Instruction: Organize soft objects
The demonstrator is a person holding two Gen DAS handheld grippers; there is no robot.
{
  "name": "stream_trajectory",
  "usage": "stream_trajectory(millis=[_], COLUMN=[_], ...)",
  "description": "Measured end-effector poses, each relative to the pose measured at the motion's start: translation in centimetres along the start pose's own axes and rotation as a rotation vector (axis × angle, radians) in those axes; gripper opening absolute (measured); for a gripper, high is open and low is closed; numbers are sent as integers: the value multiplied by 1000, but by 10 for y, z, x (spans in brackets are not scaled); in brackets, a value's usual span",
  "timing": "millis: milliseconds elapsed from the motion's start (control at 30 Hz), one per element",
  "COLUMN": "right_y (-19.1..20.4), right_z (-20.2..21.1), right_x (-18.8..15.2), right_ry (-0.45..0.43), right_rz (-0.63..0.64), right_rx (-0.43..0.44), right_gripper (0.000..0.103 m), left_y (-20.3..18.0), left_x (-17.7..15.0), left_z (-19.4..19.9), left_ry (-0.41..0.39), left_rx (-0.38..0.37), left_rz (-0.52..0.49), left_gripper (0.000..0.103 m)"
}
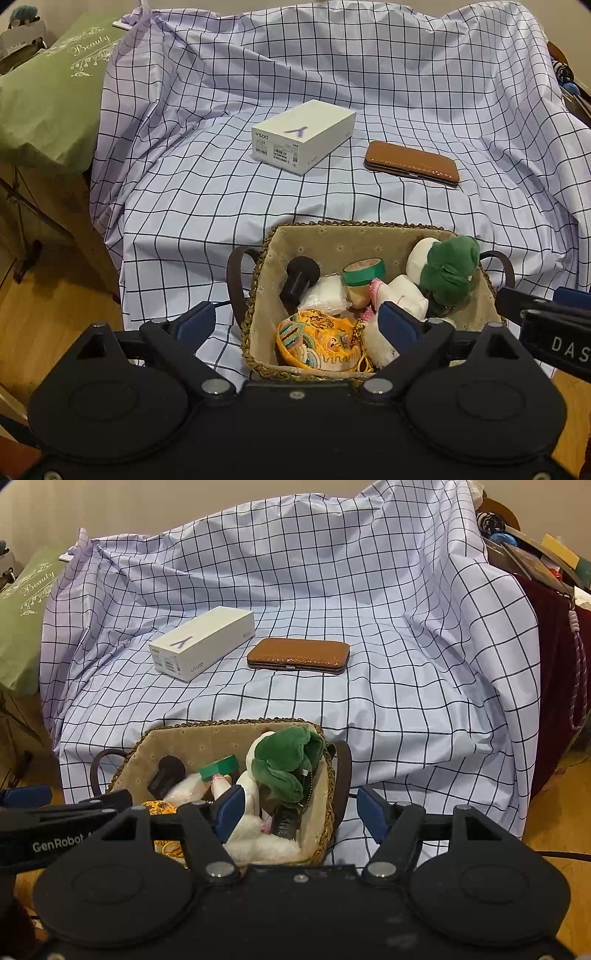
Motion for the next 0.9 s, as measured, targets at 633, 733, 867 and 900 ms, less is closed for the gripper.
stream_trajectory(millis=[633,733,867,900], right_y=[1,1,1,1], right_z=[-2,-2,-2,-2], right_x=[-2,-2,-2,-3], right_ry=[12,12,14,14], right_rz=[-2,-1,-2,-2], right_rx=[14,14,15,15], right_gripper=[67,68,68,68], left_y=[0,0,0,0], left_x=[-1,-1,-1,-2], left_z=[-1,-1,-1,-1], left_ry=[9,11,11,11], left_rx=[1,1,1,1], left_rz=[4,5,6,6], left_gripper=[92,92,92,92])
Point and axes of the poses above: each gripper's, at about its wrist camera, not at the fingertips, and z roughly against the way its jaws point, y to its left, x to its top, the point moved 6 cm from there along -z, roughly the way its jaws point, and after that the axes turned 8 degrees about z, right-handed, at the moved point
